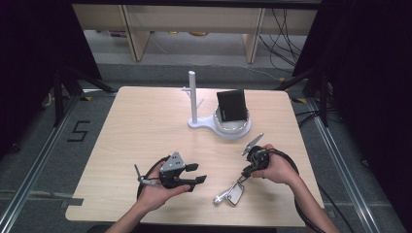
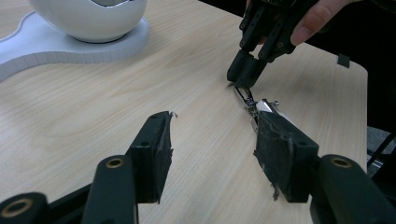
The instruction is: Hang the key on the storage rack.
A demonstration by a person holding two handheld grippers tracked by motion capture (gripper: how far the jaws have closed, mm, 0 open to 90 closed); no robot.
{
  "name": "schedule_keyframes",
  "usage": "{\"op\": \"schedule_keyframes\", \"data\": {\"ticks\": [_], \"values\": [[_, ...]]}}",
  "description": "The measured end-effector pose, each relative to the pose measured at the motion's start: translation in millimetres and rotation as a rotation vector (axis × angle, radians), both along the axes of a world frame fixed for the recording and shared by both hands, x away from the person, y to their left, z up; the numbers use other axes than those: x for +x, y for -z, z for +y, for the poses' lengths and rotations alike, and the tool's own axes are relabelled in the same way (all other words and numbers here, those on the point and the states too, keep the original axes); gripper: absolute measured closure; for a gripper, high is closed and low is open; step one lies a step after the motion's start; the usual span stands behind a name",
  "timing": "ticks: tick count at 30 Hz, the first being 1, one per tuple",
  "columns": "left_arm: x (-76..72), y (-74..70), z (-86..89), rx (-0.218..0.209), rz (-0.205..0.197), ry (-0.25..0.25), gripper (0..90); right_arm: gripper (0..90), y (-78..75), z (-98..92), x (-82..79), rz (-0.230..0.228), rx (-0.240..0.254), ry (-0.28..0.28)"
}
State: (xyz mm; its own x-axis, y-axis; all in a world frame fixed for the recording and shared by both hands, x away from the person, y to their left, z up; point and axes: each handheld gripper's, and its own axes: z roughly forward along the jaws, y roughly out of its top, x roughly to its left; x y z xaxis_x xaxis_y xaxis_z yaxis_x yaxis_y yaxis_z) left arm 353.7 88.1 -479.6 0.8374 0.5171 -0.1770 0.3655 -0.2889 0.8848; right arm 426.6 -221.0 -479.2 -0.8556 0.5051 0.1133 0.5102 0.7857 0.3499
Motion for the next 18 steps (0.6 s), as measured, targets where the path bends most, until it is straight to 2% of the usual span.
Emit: {"op": "schedule_keyframes", "data": {"ticks": [4, 9, 10, 11, 15, 18], "values": [[-0.1, -0.4, 0.2, 0.003, -0.002, -0.009, 45.2, 79.0, 0.9, 1.6, -3.1, -0.015, -0.011, 0.007], [0.0, -0.2, -0.8, -0.005, -0.001, -0.002, 45.2, 81.3, 0.2, 9.2, -12.9, -0.102, -0.071, -0.050], [-0.6, 0.1, -2.0, -0.016, 0.002, -0.006, 45.2, 81.3, 0.2, 9.2, -12.9, -0.102, -0.071, -0.050], [-0.6, 0.1, -1.6, -0.008, 0.000, -0.003, 45.2, 82.9, 0.5, 9.4, -15.6, -0.105, -0.070, -0.029], [-1.3, 0.9, -2.3, -0.006, 0.000, -0.001, 45.2, 84.9, 3.1, 4.8, -20.1, -0.134, -0.037, -0.010], [-1.5, 1.0, -2.6, -0.001, -0.002, -0.004, 45.2, 86.0, 3.5, 2.6, -21.0, -0.122, -0.014, 0.029]]}}
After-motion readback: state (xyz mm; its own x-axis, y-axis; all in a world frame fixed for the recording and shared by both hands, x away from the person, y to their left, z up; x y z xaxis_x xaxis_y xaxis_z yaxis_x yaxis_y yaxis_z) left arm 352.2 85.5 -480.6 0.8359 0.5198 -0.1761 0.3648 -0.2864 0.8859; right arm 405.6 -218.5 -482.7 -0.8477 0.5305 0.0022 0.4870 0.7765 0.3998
